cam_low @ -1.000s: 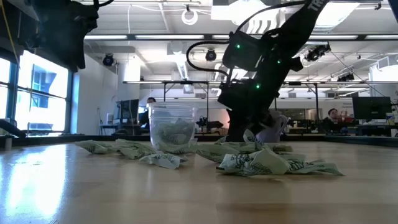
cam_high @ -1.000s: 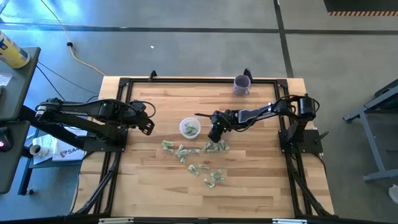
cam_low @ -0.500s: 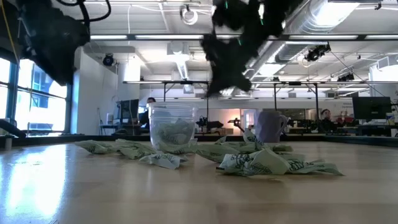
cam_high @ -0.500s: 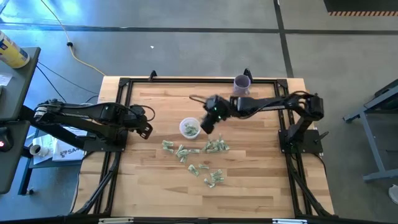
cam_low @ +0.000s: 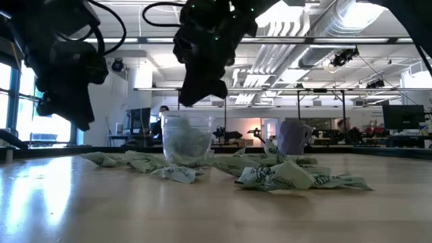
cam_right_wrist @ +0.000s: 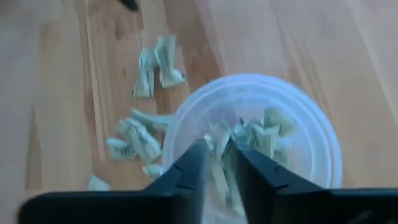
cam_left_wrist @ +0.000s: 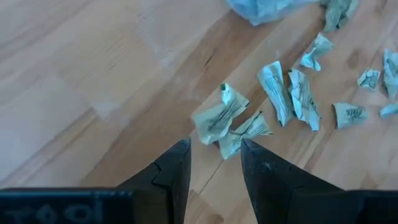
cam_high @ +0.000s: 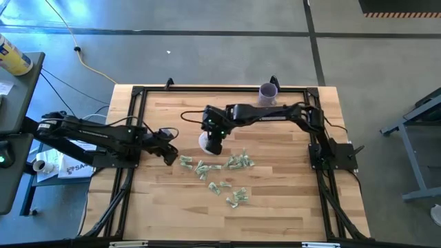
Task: Pick and place Stevia / Truvia into bins
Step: Put the white stevia packet into the transparent container
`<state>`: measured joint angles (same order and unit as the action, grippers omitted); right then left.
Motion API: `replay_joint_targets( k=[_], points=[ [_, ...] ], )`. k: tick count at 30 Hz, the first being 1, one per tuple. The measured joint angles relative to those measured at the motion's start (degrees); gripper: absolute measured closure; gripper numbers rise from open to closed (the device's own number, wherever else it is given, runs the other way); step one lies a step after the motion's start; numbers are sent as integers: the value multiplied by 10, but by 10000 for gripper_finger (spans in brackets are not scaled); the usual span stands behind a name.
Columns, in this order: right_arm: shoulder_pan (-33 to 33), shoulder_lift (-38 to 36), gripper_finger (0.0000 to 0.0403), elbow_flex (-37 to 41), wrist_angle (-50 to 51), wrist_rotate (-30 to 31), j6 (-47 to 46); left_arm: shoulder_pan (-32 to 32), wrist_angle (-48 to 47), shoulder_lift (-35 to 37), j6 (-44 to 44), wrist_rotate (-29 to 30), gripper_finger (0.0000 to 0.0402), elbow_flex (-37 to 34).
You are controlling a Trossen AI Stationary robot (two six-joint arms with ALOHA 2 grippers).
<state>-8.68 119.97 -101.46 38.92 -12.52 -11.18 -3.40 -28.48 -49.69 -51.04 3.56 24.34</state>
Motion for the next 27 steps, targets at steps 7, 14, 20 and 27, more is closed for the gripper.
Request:
replay_joint_targets(
  k=[7,14,20,27],
  points=[
    [15,-35,182,-17,107,128,73,0,65,-40,104,-18,184,1],
    [34,-95,127,35,176,209,101,0,148,-121,247,-28,135,1],
    [35,-161,130,154,129,236,67,0,189,-213,268,-27,191,3],
    [35,-263,131,297,48,280,6,1,179,-283,268,-5,323,34]
  ],
)
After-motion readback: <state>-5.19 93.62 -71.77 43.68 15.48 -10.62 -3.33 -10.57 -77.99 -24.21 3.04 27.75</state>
